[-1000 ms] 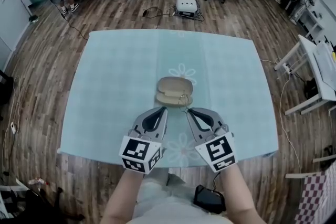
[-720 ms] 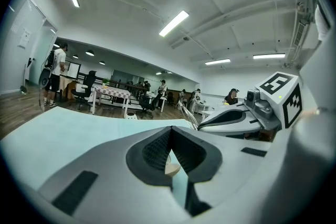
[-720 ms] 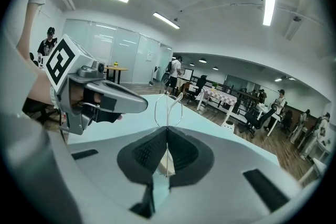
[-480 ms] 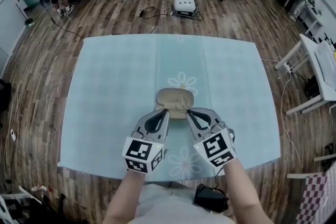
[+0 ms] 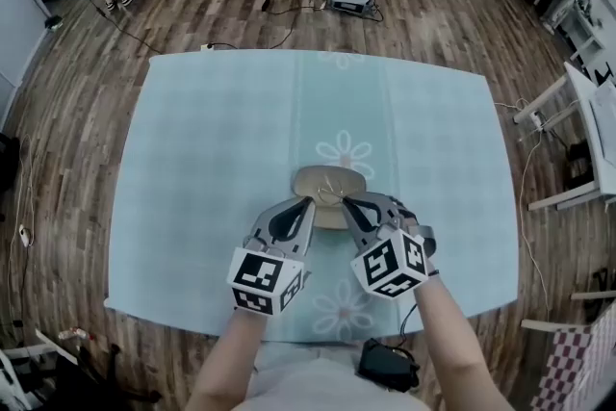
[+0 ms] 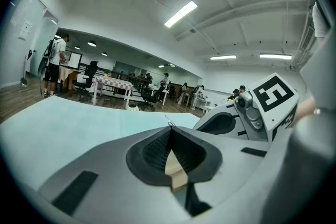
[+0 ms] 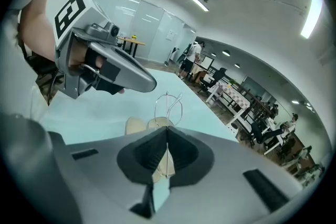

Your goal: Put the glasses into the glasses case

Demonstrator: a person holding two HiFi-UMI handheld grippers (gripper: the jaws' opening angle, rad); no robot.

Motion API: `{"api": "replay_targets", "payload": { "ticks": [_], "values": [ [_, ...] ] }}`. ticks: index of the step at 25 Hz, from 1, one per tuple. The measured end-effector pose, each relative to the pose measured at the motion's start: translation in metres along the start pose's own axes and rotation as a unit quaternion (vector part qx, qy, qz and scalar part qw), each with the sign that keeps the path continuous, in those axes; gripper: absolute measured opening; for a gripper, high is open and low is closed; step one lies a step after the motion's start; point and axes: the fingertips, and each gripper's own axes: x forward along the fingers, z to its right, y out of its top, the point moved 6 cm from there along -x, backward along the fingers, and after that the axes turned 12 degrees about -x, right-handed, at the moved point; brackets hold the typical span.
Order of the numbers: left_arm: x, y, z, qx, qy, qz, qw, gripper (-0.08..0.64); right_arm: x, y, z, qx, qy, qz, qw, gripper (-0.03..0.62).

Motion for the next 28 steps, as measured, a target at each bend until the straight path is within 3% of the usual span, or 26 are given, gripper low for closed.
{"api": "replay_targets", "payload": {
  "ticks": [6, 12, 15, 28],
  "values": [
    [0.013, -0.005, -0.017, -0.024, 0.006, -0.011, 0.9996, 0.009, 0.03, -0.008, 0.0, -0.009, 0.041, -0.009, 0.999, 0.012],
    [0.021, -0.015, -0.022, -0.036, 0.012, -0.025, 0.999, 0.009, 0.054, -0.025, -0.008, -0.099, 0.072, -0.048, 0.991, 0.012],
    [0.024, -0.015, -0.03, -0.046, 0.015, -0.024, 0.9985, 0.009, 0.067, -0.028, -0.015, -0.118, 0.087, -0.059, 0.987, 0.012],
    [0.033, -0.027, -0.059, -0.072, 0.025, -0.037, 0.9964, 0.009, 0.108, -0.037, -0.024, -0.165, 0.1, -0.103, 0.976, 0.012]
  ]
}}
